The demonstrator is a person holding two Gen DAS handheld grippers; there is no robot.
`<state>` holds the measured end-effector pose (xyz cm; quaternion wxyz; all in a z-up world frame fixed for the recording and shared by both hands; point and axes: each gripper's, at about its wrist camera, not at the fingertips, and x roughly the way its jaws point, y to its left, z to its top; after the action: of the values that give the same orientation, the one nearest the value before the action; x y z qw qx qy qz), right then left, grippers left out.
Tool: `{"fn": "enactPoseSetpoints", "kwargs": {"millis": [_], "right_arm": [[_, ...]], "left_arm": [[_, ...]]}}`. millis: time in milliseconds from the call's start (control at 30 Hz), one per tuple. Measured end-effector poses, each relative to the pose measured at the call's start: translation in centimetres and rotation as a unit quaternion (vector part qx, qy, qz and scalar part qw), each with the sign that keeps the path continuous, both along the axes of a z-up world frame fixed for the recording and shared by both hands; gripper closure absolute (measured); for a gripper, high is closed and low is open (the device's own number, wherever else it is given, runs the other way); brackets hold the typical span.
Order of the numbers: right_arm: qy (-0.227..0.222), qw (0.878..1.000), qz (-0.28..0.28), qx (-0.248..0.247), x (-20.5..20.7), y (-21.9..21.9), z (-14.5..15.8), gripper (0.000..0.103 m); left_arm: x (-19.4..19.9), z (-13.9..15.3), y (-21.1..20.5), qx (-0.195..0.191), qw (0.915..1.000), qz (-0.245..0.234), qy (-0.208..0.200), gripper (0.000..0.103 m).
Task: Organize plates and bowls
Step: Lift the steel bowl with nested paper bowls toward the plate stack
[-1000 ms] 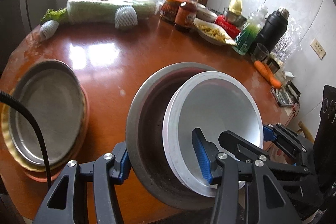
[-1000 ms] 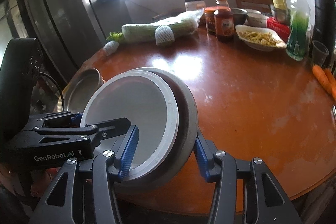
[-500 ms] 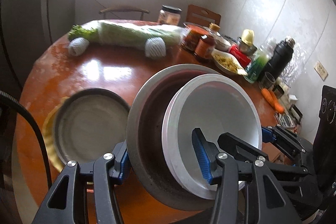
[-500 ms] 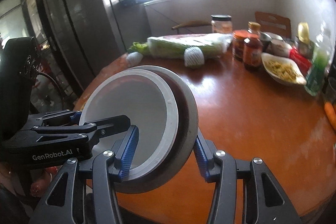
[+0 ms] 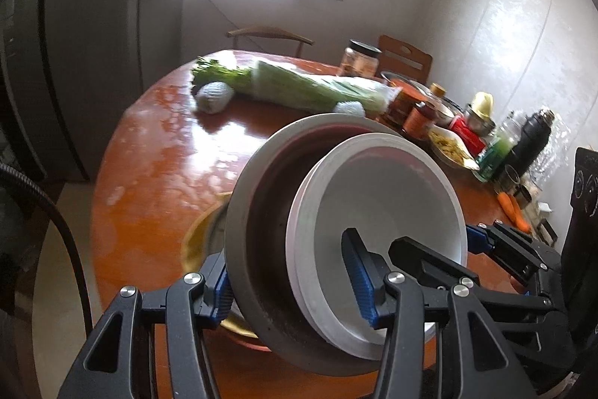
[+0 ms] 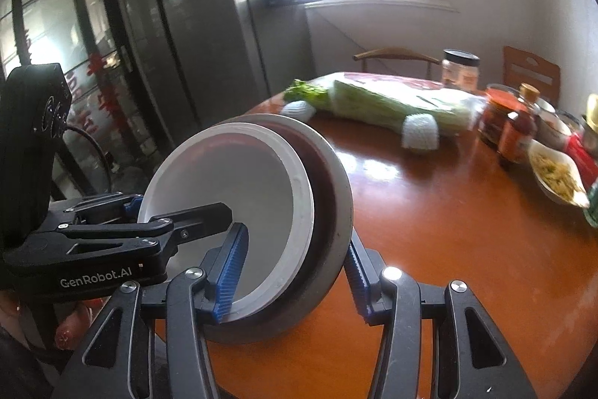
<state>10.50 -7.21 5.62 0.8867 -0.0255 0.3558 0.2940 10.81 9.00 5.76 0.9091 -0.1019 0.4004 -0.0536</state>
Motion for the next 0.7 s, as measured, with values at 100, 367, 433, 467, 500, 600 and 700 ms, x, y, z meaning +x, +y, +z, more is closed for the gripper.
{"fn": "enactPoseSetpoints", "kwargs": {"millis": [100, 367, 433, 467, 500, 600, 700], "right_arm": [[0.0, 1.0, 0.01, 0.002, 0.3, 1.4, -0.1, 0.05], [0.009, 1.0, 0.02, -0.004, 0.9, 3.4, -1.4, 0.05], [0.012, 1.0, 0.02, -0.006, 1.0, 3.6, -1.8, 0.05], [0.013, 1.0, 0.02, -0.008, 1.1, 3.7, -2.0, 0.051], [0.016, 1.0, 0.019, -0.01, 1.2, 3.7, -2.3, 0.051], [0.02, 1.0, 0.014, -0.016, 1.4, 3.7, -2.8, 0.051], [0.025, 0.999, 0.011, -0.021, 1.5, 3.7, -3.4, 0.051]], "left_arm": [[0.1, -0.2, 1.1, -0.001, 1.0, 0.008, 0.0, 0.051], [0.5, -1.5, 2.9, -0.002, 0.9998, 0.016, 0.009, 0.051], [0.7, -1.9, 2.9, 0.0, 0.9998, 0.015, 0.011, 0.051], [0.8, -2.1, 2.8, -0.001, 0.9998, 0.015, 0.013, 0.051], [1.0, -2.4, 2.9, -0.004, 0.9998, 0.013, 0.015, 0.051], [1.4, -3.3, 2.8, -0.009, 0.9997, 0.008, 0.022, 0.051], [1.6, -4.0, 2.7, -0.008, 0.9996, 0.005, 0.027, 0.051]]}}
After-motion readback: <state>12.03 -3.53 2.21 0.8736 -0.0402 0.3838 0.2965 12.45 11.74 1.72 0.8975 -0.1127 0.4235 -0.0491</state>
